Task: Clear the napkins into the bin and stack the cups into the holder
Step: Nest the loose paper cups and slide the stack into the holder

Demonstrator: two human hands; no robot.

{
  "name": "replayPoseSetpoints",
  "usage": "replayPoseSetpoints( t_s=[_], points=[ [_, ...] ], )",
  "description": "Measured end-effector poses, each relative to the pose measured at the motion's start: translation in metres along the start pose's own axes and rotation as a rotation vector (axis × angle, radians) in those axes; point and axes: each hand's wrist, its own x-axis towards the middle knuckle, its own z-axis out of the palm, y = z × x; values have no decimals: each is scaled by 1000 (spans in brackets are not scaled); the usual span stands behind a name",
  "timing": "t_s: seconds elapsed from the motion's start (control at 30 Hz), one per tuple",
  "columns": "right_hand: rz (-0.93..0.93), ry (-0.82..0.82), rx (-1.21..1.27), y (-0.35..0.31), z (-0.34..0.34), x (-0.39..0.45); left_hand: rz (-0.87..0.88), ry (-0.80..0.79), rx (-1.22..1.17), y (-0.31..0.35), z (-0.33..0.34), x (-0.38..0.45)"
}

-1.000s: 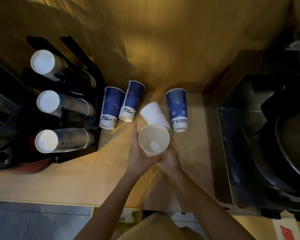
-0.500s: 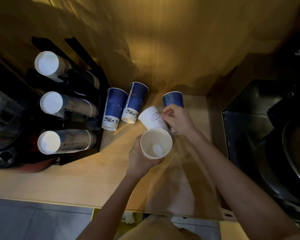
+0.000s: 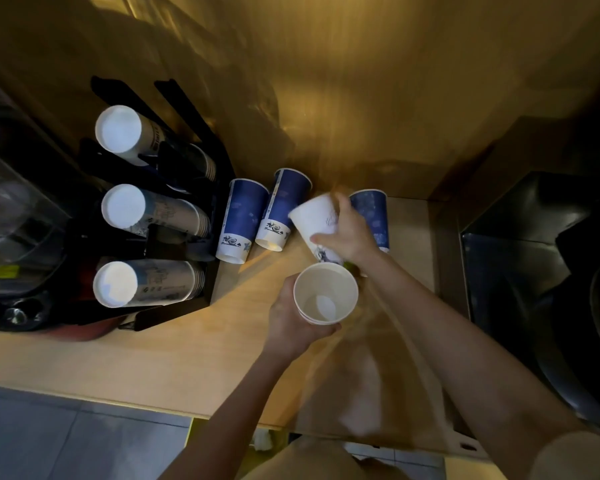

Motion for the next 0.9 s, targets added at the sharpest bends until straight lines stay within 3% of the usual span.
replayPoseSetpoints(
  t_s=[0.2,0.33,0.63,0.73,0.9],
  points=[
    [-262,259,402,-43,-58,-38,18,-11,6,-2,0,3],
    [-350,227,590,-45,-67,-81,23,-31,-24,-3,-2,4],
    [-301,187,185,8,-1,-140,55,-50,-100,-2,-1,5],
    [-202,221,89,23,9,-149,75,-54,-100,-5,-1,5],
    [-221,197,-102,29,14,-160,91,-52,-88,-8,-3,5]
  ],
)
